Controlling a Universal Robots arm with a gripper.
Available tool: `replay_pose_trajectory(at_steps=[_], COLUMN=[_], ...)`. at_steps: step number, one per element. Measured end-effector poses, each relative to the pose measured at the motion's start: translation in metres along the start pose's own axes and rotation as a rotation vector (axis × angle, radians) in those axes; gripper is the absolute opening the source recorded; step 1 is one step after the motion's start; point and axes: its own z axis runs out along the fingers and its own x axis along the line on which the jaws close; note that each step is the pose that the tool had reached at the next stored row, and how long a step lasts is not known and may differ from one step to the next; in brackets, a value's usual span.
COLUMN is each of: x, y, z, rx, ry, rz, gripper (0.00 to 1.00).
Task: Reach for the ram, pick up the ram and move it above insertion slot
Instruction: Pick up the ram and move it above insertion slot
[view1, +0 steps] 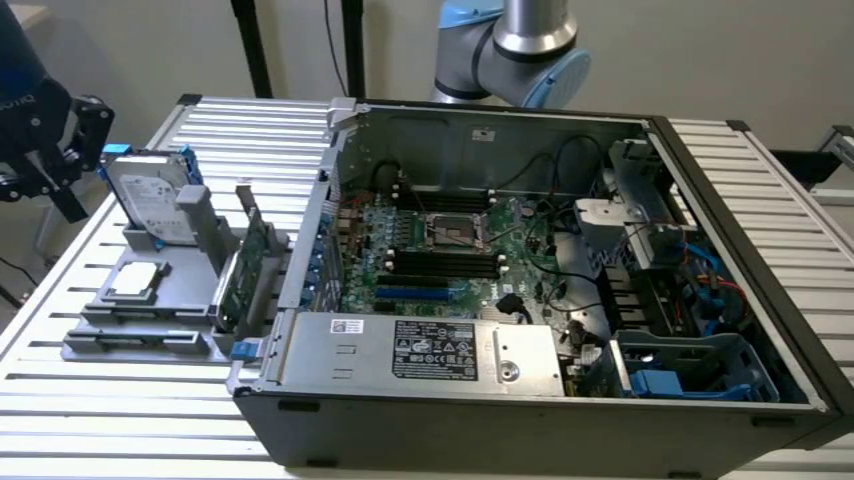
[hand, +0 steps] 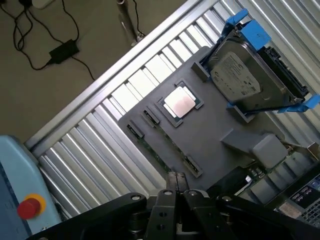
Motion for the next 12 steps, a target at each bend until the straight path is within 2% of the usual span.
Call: replay_pose_trajectory(at_steps=[11, 12], x=[0.0, 0.0], y=[0.0, 0.0], z=[0.0004, 0.0007], rx=[0.0038, 0.0057], ry=[0.0103, 0.0114], rz=[-0.199, -0.235], gripper=[0.11, 0.11])
